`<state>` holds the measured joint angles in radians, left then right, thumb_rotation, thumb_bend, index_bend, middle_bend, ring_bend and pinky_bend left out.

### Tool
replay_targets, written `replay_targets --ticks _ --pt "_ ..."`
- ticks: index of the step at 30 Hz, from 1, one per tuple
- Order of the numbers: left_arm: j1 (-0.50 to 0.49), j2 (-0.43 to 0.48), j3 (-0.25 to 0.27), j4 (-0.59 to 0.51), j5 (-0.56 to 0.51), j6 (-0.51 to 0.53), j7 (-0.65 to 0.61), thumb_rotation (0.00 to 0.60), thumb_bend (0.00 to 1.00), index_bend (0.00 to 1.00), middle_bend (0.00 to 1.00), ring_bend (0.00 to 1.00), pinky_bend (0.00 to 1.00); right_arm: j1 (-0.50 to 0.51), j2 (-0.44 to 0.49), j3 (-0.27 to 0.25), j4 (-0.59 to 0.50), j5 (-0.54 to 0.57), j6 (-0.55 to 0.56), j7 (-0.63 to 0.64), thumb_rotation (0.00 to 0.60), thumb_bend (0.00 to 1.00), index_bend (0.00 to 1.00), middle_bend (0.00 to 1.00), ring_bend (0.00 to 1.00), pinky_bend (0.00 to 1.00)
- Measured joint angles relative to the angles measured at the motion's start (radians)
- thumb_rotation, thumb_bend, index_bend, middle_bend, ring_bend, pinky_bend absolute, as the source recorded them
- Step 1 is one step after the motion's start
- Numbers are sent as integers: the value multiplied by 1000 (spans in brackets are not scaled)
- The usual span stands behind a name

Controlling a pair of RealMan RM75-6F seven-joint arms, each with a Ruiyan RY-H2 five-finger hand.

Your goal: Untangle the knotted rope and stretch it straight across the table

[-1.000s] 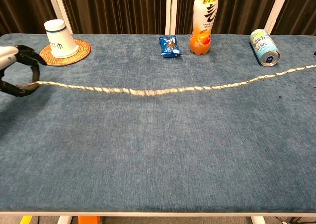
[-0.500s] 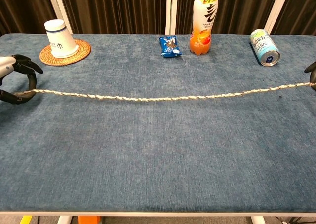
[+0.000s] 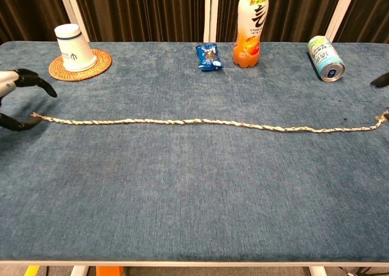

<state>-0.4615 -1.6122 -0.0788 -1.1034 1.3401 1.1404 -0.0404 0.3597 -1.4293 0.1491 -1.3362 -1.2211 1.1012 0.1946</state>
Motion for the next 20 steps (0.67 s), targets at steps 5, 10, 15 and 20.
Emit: replay_targets --ticks 5,10,15,20 --pt "35 69 -20 -69 -2 72 -21 600 207 263 177 51 61 -35 66 4 -50 -69 118 2 600 343 166 131 0 0" --pt "115 179 -31 -165 -5 182 -44 600 147 263 177 51 61 -89 188 -8 -145 -130 211 2 600 286 166 122 0 0" --pt "221 283 -18 -275 -11 296 -35 585 120 263 177 51 61 -171 319 -40 -264 -193 317 -12 600 211 136 85 0 0" --pt "321 337 17 -366 3 403 5 565 112 263 176 51 52 -235 387 -91 -331 -259 379 -47 600 193 92 51 0 0"
